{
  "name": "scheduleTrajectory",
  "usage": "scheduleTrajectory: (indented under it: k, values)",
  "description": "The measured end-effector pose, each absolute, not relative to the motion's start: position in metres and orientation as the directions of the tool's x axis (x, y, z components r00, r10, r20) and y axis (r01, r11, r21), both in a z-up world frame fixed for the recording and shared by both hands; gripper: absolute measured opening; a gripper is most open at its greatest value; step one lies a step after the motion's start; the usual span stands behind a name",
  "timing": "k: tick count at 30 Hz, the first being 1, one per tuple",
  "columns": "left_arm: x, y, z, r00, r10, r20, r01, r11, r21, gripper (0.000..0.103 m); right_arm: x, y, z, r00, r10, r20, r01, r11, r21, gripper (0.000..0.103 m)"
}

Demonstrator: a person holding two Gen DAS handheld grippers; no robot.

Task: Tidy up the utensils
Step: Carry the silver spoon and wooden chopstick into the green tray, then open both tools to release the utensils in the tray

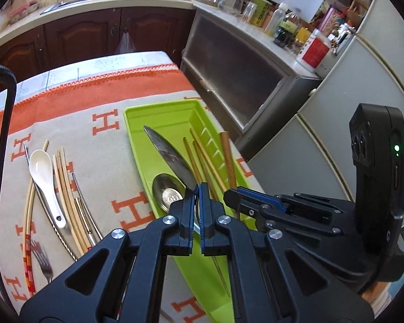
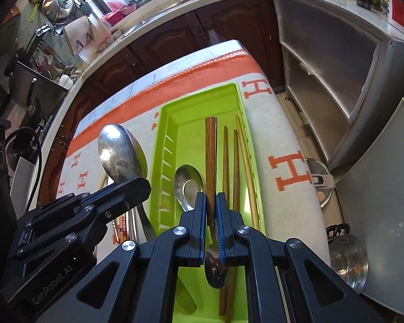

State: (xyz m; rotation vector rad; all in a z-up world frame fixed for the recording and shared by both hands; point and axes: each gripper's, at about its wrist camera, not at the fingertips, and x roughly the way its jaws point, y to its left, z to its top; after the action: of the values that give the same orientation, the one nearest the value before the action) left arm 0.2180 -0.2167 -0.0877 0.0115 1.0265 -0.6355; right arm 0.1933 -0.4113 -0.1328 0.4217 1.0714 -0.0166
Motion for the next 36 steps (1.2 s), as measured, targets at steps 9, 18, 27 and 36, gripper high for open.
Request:
scheduleTrajectory:
  k: [9, 18, 27, 36]
  values:
    - [0.230, -0.217, -0.105, 0.333, -0.481, -0.811, 0.492, 0.822, -0.286, 0.001, 0.222, -0.399, -0.163, 0.453, 0.205, -0.868, 0.230, 0.913, 0.336, 0.021]
    - [0.213, -0.195, -0.092, 0.349, -0.474, -0.808, 0.473, 0.834, -0.285, 0.001, 0.210, -0.376, -0.148, 0.464, 0.211, -0.860, 0.216, 0.915, 0.341, 0.024]
    - [0.176, -0.156, -0.085, 0.416, -0.397, -0.818, 0.432, 0.878, -0.206, 0.001, 0.178, -0.354, -0.144, 0.474, 0.227, -0.851, 0.201, 0.913, 0.356, 0.033]
    - [0.146, -0.106, -0.082, 0.490, -0.347, -0.800, 0.367, 0.914, -0.171, 0.001, 0.142, -0.325, -0.139, 0.493, 0.210, -0.845, 0.186, 0.923, 0.338, 0.035]
